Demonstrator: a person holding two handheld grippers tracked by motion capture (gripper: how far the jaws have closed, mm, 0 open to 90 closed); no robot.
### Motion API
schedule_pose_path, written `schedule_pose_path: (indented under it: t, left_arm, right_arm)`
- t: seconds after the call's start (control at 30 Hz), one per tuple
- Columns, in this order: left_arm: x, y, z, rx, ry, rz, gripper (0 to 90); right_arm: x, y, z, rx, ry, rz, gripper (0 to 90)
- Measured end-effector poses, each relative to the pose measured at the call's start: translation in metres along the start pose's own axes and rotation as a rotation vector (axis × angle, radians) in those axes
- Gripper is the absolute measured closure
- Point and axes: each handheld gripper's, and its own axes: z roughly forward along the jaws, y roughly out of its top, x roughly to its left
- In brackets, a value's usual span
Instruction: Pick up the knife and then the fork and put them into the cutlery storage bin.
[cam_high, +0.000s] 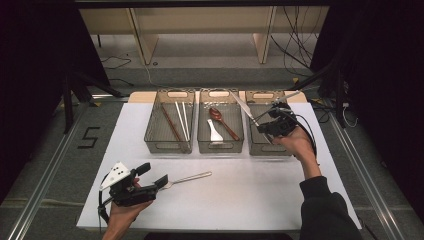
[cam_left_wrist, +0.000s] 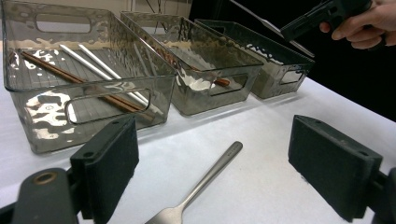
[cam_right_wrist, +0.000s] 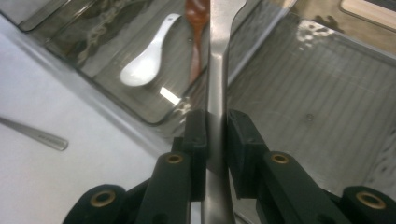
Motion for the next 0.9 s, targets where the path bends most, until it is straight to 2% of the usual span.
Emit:
schedule_pose_path:
  t: [0.5,0.9]
  left_arm:
    - [0.0,0.0,0.0,0.001,0.0,0.0,15.6]
    - [0.001,0.0,-0.001,0.003,-0.001,0.001,15.6]
  right_arm:
    - [-0.026,-0.001,0.007,0.015,-0.08,0.115,79.3]
    - [-0.034,-0.003,0.014,0.038,-0.126,0.159,79.2]
